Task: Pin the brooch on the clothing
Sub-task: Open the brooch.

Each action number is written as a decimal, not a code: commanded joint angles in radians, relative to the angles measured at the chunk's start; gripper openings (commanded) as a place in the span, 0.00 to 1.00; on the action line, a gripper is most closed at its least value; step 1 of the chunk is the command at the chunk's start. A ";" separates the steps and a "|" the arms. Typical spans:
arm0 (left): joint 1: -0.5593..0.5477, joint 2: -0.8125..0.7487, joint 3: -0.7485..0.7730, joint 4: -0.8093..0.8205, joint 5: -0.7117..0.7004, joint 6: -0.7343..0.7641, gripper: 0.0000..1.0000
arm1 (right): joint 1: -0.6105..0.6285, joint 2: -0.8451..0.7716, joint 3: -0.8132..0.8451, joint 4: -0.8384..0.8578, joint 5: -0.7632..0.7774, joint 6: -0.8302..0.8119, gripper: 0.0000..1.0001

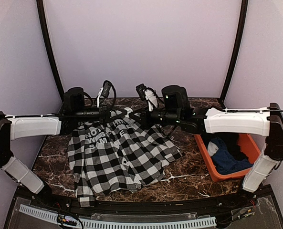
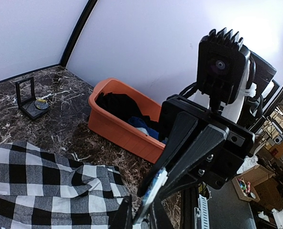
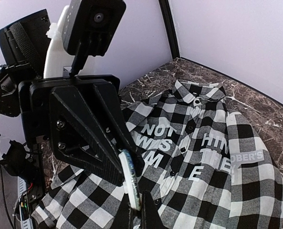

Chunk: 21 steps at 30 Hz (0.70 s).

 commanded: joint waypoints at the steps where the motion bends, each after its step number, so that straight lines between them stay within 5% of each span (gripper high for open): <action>1: -0.052 -0.012 0.006 -0.157 0.000 0.055 0.01 | 0.016 0.019 0.051 0.075 0.011 -0.022 0.00; 13: -0.066 -0.092 -0.013 -0.273 -0.242 0.148 0.01 | 0.016 0.030 0.080 0.148 -0.109 0.122 0.00; 21: -0.073 -0.074 0.023 -0.294 -0.118 0.172 0.23 | 0.014 0.046 0.097 0.127 -0.064 0.126 0.00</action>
